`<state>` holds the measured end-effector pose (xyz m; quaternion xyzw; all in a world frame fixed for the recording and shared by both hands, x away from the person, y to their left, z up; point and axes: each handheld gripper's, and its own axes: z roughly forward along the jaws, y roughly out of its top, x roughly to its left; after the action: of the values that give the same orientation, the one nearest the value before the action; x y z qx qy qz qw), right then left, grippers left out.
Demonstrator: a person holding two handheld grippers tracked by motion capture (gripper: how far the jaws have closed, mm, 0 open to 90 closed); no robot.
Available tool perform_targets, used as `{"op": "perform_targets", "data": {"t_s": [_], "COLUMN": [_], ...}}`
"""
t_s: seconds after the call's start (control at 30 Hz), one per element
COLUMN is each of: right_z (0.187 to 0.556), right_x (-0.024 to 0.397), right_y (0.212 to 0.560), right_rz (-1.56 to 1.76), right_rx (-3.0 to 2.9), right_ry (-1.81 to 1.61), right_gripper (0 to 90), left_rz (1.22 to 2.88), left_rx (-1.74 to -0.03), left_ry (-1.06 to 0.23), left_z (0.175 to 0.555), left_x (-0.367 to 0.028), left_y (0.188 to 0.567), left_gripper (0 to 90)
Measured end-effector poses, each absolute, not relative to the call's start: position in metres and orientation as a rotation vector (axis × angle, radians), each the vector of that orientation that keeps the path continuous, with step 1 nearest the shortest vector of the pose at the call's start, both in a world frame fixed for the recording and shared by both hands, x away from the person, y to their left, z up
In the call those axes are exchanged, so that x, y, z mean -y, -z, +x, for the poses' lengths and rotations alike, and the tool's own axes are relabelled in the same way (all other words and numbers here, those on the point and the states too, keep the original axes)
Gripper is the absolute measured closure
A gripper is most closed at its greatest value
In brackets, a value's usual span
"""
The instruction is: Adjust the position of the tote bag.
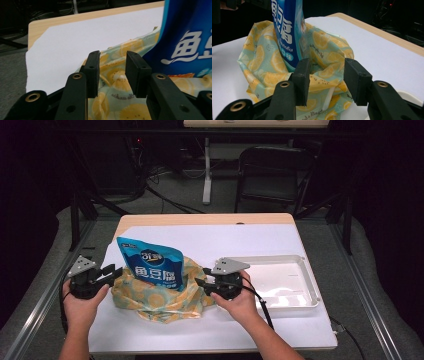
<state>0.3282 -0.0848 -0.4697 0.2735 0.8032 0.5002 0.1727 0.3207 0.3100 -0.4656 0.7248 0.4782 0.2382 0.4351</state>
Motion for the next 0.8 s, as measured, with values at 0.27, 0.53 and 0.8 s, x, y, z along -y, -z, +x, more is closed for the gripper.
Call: {"op": "perform_targets", "data": {"t_s": [0.27, 0.53, 0.8], "right_z": [0.325, 0.324, 0.323], "right_x": [0.082, 0.079, 0.076], "right_y": [0.47, 0.472, 0.473], "right_rz": [0.754, 0.744, 0.736], "right_rx": [-2.285, -2.306, -2.313], "right_ry": [-1.413, -1.421, -1.425], "right_gripper": [56.5, 58.4, 60.6], "left_rz": [1.824, 1.84, 1.851], "left_rx": [-1.121, -1.1, -1.063], "left_ry": [-0.604, -0.607, -0.58], "left_z": [0.318, 0.315, 0.314], "left_x": [-0.305, -0.302, -0.296], "left_y": [0.46, 0.454, 0.452], "left_gripper": [60.8, 59.8, 59.8]}}
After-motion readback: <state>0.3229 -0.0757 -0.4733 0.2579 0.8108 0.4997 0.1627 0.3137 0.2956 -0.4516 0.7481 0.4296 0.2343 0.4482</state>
